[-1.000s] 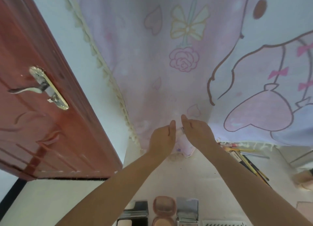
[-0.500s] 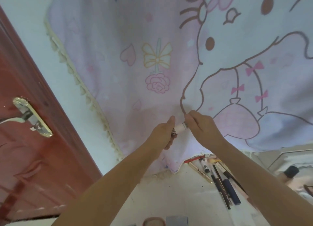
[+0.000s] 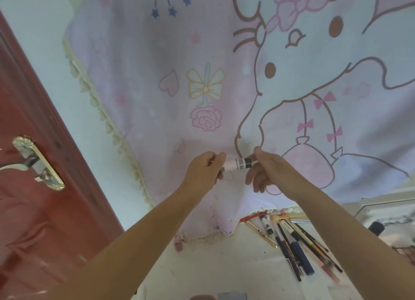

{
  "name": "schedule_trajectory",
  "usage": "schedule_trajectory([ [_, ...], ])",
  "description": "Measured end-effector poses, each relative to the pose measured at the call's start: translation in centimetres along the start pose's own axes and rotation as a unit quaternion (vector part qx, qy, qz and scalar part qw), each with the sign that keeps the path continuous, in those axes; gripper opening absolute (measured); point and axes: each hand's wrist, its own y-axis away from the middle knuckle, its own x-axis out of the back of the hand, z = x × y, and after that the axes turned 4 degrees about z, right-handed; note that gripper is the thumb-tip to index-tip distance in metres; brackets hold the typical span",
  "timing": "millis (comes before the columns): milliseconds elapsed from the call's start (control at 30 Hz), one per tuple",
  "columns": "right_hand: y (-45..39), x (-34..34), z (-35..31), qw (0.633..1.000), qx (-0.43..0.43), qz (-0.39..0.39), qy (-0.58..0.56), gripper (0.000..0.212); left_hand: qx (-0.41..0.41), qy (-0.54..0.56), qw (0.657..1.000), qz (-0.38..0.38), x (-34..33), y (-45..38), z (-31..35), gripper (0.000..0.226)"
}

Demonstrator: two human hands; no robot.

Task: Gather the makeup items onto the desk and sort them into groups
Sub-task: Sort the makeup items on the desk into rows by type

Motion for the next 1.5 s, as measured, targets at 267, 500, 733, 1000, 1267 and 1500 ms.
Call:
schedule_trajectory([
  [267,-0.1,-0.5,0.8,0.996,0.072,-0.045,0.02,0.04,0.038,-0.012,0.999,-0.013,1.5,0.8,-1.1,0.034],
  [500,-0.5,-2.4,0.6,0.992,-0.01,-0.068,0.106,0.028,0.018,-0.045,0.999,-0.004,2.0,1.1,-1.2,0.036],
  [733,-1.2,-3.4,1.3,0.997,0.019,-0.073,0.025,0.022,0.044,-0.013,0.998,0.037,3.6,0.8,-1.9,0.033],
  [1000,-0.9,-4.6,1.6,0.995,-0.011,-0.096,0.04,0.016,0.052,-0.012,0.998,0.03,4.0,1.0,-2.7,0.03],
  [1267,-0.3,-4.5,2.1,0.996,-0.037,-0.075,0.008,0.019,0.067,-0.005,0.998,0.004,3.2,1.4,-3.6,0.03],
  [1500,-0.3,-4.7,2.9,0.999,0.007,-0.054,0.004,0.017,0.073,-0.009,0.992,-0.107,3.9,2.1,-4.9,0.018],
])
